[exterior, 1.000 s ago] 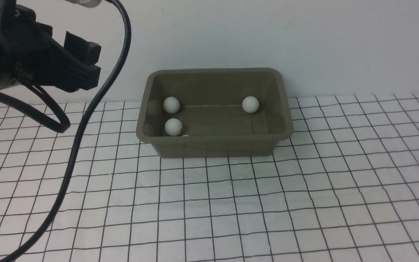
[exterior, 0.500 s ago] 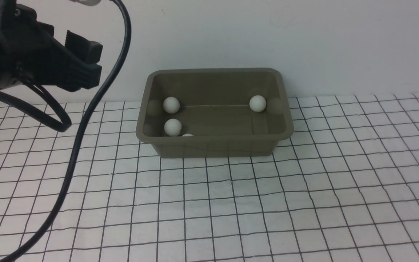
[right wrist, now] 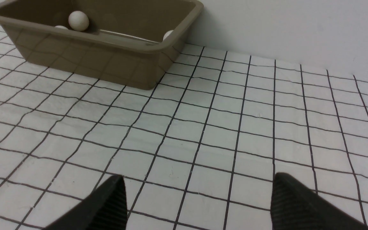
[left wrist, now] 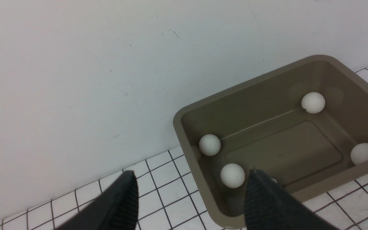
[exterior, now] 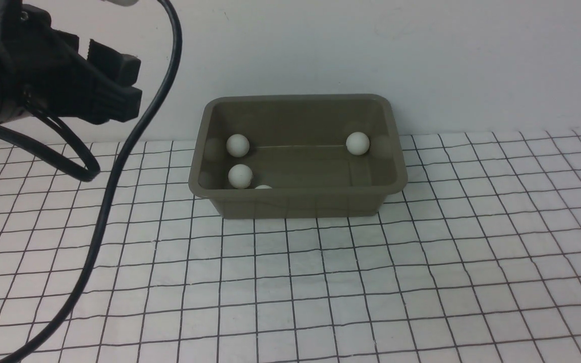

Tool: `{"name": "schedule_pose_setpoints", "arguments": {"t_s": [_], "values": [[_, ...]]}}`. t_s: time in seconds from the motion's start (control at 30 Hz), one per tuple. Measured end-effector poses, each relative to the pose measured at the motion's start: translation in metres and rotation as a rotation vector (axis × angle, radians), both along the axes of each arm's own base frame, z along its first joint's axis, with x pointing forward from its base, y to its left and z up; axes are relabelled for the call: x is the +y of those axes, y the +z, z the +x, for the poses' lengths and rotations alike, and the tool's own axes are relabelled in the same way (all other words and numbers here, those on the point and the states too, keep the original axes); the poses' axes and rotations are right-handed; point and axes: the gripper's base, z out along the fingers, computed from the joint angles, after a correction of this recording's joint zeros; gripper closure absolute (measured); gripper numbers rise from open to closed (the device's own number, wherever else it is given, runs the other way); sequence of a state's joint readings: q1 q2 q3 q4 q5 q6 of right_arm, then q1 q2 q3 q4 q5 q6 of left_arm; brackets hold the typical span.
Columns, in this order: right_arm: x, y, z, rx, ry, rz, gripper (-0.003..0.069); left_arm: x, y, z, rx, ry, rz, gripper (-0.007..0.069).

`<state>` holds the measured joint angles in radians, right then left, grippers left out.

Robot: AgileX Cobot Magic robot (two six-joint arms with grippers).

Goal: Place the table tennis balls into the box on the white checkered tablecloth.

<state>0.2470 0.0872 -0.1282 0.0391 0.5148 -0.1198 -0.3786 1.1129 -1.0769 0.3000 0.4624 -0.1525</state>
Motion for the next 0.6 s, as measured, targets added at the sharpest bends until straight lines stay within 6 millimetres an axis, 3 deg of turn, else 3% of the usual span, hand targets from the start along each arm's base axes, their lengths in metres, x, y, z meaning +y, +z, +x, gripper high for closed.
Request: {"name": "schedule_pose_setpoints", "arguments": {"t_s": [0.37,0.6], "values": [[0.001,-0.039,0.004,0.039,-0.002,0.01,0.0111,0.0,0.0,0.0,0.0,0.0,0.0,0.022],[0.001,-0.033,0.002,-0.069,-0.003,0.06,0.0111,0.0,0.0,0.0,0.0,0.0,0.0,0.022]]}}
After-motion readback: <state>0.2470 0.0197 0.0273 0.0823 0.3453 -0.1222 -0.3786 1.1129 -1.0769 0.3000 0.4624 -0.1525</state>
